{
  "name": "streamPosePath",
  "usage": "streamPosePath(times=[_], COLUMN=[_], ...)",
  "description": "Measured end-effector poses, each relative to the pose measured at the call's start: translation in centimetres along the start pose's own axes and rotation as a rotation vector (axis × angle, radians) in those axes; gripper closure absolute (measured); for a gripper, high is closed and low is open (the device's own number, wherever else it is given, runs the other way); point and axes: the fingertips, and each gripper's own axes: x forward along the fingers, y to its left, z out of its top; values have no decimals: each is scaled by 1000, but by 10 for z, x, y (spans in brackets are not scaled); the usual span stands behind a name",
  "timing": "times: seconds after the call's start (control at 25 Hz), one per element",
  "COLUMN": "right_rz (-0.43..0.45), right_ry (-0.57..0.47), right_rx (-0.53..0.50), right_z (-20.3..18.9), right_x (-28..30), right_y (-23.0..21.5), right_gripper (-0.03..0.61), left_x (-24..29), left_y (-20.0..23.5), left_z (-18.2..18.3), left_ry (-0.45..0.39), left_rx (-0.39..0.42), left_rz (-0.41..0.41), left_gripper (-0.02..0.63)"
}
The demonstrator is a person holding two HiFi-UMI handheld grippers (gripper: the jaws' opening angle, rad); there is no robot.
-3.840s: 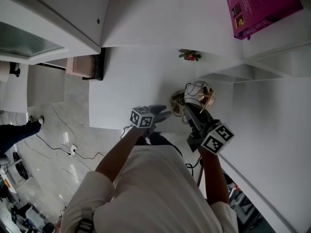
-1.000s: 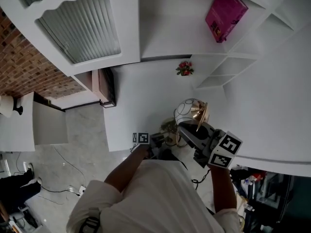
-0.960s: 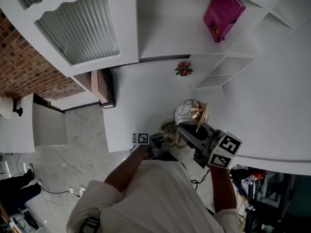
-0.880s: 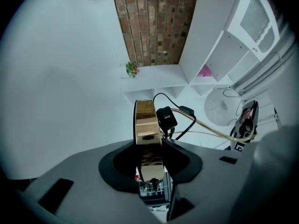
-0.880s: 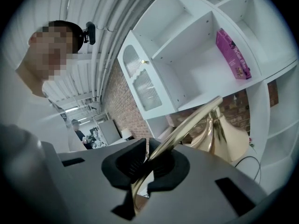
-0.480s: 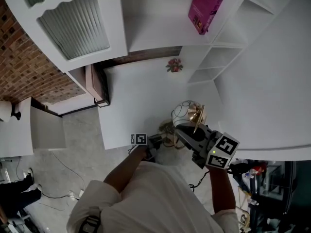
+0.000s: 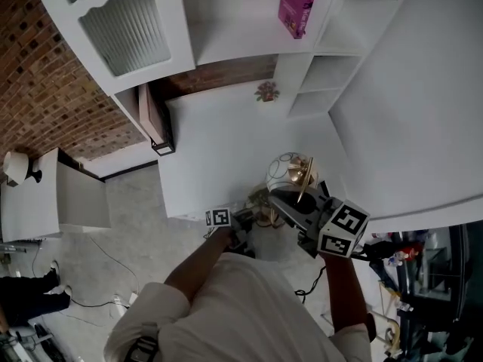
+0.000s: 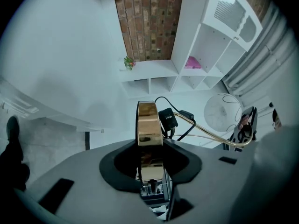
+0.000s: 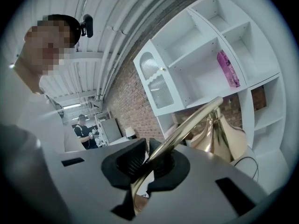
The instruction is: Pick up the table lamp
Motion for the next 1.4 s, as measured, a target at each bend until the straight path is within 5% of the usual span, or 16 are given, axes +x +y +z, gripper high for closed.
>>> streamPosePath(times=[0.52,0.72,1.4], right_rz=[61,58,-19], right_ry=[3,-10,-49], right_rx=[-69,-74,-50], right_z=[-4,1,12], right_x=[-16,-6,44], right_y=[71,82,89], right_gripper=[531,529,529], left_x=[-41,-52,-95], left_y=[-30,-43,-38], left_z=[-35,-27,12], left_ry=[-42,-28,64], left_rx=[25,42,58], left_rz=[-12,-59,-16], left_gripper=[477,477,477])
